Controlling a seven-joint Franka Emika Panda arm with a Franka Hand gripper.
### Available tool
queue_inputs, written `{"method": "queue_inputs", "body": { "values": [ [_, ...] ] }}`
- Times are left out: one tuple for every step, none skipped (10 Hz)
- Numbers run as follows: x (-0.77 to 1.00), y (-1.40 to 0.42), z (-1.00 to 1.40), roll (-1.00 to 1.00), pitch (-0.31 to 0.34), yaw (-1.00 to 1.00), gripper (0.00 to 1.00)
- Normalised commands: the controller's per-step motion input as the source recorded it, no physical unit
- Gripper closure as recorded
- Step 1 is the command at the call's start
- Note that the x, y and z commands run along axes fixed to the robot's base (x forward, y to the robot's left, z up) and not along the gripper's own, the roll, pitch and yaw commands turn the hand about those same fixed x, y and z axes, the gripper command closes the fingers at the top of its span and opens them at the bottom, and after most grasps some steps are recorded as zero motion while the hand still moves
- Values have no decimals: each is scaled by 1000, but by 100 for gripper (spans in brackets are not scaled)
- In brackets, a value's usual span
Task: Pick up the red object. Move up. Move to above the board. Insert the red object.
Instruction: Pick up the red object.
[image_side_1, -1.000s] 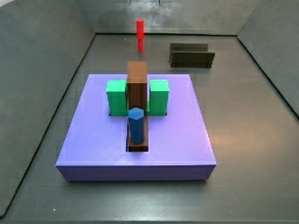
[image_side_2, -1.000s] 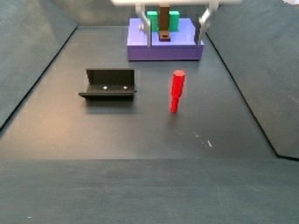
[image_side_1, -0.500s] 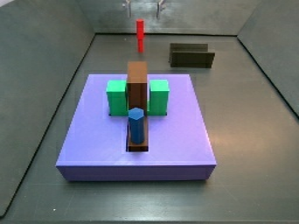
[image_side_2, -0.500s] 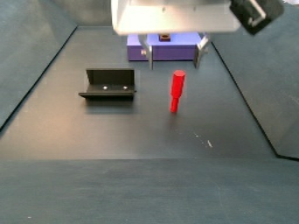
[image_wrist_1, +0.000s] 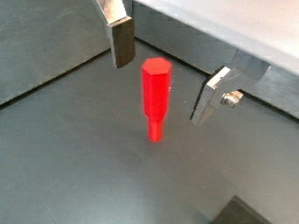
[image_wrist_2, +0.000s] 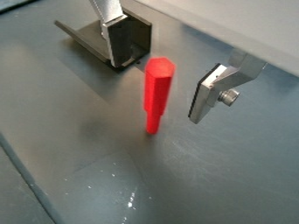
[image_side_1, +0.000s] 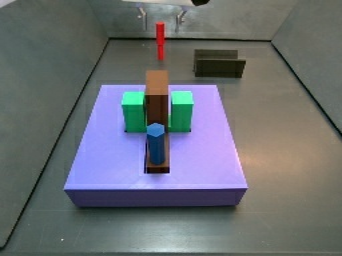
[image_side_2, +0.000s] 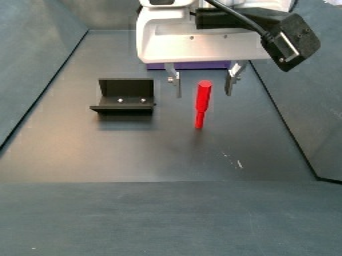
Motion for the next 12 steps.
{"method": "queue_inputs", "body": {
  "values": [
    [-140,17,-129,0,-19,-194,0],
    [-71,103,-169,0,-6,-137,0],
    [0,149,-109,0,0,-69,0],
    [40,94,-3,-14,0,-11,0],
    [0,0,-6,0,0,-9,0],
    [0,0,-77,0,-4,-46,0],
    [0,-20,-77,0,-14,-31,0],
    [0,-14,-91,0,-17,-34,0],
    [0,-20,-74,0,-21,-23,0],
    [0,0,-34,0,-9,-31,0],
    [0,0,-20,0,0,-46,0],
    [0,0,0,0,0,-46,0]
  ]
}}
